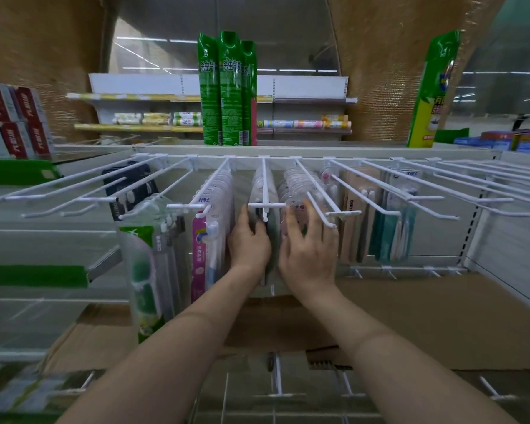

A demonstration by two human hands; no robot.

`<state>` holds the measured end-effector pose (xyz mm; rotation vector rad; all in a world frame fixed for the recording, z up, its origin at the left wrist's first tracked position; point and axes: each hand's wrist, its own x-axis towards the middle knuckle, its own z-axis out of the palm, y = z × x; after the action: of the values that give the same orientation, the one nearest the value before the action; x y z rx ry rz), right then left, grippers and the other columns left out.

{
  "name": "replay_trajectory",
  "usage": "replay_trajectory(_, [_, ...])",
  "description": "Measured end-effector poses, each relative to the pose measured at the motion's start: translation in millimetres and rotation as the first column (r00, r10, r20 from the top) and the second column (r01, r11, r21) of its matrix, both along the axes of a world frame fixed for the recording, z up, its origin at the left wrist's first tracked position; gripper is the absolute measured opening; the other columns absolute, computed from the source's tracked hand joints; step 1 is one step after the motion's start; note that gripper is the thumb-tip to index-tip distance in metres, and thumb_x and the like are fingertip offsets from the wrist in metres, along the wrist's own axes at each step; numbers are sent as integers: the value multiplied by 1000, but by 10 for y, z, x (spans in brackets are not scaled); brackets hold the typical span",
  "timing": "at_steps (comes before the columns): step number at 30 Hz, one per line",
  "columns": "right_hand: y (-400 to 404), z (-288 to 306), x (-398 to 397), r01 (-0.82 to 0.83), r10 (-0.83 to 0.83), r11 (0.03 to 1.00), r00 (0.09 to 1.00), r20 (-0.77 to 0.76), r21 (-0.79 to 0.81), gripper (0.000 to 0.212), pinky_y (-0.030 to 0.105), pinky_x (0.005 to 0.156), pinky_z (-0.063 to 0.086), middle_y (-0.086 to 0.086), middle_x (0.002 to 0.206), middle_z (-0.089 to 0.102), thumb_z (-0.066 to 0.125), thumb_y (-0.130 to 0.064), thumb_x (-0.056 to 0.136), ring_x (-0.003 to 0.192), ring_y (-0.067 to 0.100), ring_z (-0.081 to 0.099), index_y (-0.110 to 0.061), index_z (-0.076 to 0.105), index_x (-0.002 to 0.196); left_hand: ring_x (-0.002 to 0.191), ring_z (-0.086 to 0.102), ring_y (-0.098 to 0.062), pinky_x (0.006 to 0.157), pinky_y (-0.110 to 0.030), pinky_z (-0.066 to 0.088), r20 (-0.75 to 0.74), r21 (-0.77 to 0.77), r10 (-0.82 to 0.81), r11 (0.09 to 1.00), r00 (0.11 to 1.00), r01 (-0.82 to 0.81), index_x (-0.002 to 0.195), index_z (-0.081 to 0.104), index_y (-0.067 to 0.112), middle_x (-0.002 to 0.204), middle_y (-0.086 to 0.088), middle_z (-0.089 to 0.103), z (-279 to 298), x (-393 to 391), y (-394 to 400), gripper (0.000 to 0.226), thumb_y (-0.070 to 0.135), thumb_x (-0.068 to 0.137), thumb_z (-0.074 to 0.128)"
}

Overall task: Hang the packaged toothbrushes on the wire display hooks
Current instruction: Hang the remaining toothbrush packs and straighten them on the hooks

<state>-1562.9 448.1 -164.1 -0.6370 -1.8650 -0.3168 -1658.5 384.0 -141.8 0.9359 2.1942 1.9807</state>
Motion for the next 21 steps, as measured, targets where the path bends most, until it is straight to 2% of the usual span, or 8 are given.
replay_trajectory(5, [46,18,-11,32,-26,997,996,82,-73,57,56,104,41,22,138,52,57,-26,90,124,47,50,-11,52,145,129,56,-29,108,-54,46,15,-13,4,1000,1000,-4,146,41,43,139,-4,61,-47,-31,45,48,43,99,45])
replay_trajectory(9, [72,61,-15,1,4,998,997,78,-66,57,55,108,40,24,142,51,52,-27,89,136,45,41,-9,54,144,125,59,-29,105,-54,49,40,-24,11,1000,999,-10,143,44,45,135,-4,64,-69,-81,97,48,50,95,44])
replay_trajectory(16, [49,117,-10,-22,25,999,998,55,-49,57,57,108,43,28,133,59,44,-28,89,135,47,43,-5,58,139,124,60,-30,105,-55,49,49,-45,20,999,999,-18,142,45,41,134,-4,64,-9,-82,105,40,41,102,47])
replay_trajectory(21, [20,93,36,-46,51,996,996,69,-76,57,57,106,43,24,143,51,46,-26,89,132,47,46,-6,55,142,120,62,-32,101,-56,52,91,-69,31,997,995,-25,141,49,36,130,-7,66,-31,-52,100,48,55,98,47])
